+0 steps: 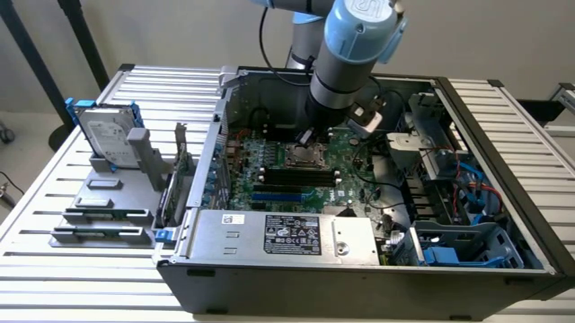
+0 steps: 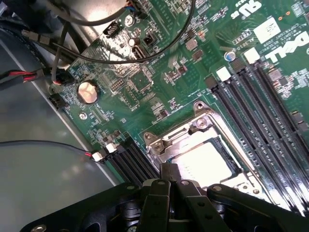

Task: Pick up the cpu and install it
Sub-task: 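Install the first cpu locking lever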

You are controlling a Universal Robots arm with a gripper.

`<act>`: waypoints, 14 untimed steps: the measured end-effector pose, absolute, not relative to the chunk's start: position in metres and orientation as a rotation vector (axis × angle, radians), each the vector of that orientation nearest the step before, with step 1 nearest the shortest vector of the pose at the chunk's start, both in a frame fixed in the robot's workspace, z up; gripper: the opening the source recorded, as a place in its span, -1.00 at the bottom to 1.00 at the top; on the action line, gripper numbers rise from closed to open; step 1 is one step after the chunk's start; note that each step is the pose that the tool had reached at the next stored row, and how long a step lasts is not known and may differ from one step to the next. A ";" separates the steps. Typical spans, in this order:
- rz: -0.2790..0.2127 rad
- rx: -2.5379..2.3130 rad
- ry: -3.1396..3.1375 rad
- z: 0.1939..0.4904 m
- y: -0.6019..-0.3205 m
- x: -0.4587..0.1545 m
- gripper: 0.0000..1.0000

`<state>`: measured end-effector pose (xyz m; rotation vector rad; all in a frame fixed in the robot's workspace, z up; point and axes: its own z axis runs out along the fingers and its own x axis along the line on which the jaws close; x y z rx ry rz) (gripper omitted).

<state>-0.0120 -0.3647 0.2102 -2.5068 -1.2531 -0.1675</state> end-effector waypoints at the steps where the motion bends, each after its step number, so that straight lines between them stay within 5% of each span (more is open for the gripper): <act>1: -0.168 -2.507 -1.253 0.211 -0.366 -0.012 -0.79; 14: -0.168 -2.506 -1.253 0.217 -0.385 -0.039 -0.79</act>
